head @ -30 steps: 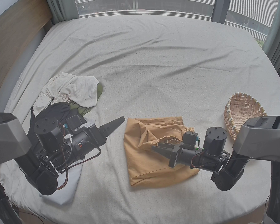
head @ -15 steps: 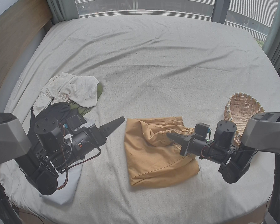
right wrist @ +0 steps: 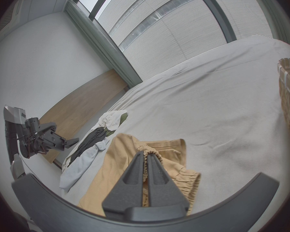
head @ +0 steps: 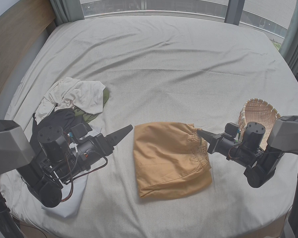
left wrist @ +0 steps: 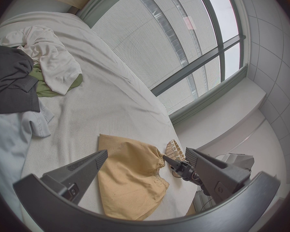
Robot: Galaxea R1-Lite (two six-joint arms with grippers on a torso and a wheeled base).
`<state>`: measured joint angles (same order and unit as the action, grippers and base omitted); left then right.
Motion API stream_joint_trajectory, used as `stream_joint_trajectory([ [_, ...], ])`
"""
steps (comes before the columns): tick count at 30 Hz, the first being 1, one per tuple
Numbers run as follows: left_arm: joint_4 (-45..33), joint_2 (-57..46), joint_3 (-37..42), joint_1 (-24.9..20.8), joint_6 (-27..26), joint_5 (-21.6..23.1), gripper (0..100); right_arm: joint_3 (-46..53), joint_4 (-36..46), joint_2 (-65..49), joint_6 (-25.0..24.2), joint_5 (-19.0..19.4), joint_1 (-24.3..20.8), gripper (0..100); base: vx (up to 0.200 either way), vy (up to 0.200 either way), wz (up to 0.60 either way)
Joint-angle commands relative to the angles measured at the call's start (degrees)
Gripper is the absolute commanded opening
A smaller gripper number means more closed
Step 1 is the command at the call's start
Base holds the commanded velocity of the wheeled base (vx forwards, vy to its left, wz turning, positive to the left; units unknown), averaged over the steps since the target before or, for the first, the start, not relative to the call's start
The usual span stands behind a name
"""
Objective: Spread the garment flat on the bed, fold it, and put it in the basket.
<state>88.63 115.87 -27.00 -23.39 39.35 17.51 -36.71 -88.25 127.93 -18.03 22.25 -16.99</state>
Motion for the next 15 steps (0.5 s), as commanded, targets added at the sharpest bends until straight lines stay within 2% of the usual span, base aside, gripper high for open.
stream_joint_trajectory([
  [1, 0.1, 0.2, 0.0, 0.0, 0.0, 0.0, 100, 0.8, -0.1, 0.0, 0.0, 0.0, 1.2, 0, 0.000, 0.000, 0.00],
  [8, 0.1, 0.2, 0.0, 0.0, 0.0, -0.2, 100, 0.8, -0.1, 0.2, 0.9, -1.7, 1.9, 0, 0.000, 0.000, 0.00],
  [15, 0.1, 0.2, 0.1, 0.0, -0.1, -0.2, 100, 0.8, -0.1, 0.4, 1.3, -1.7, 2.0, 0, 0.000, 0.000, 0.00],
])
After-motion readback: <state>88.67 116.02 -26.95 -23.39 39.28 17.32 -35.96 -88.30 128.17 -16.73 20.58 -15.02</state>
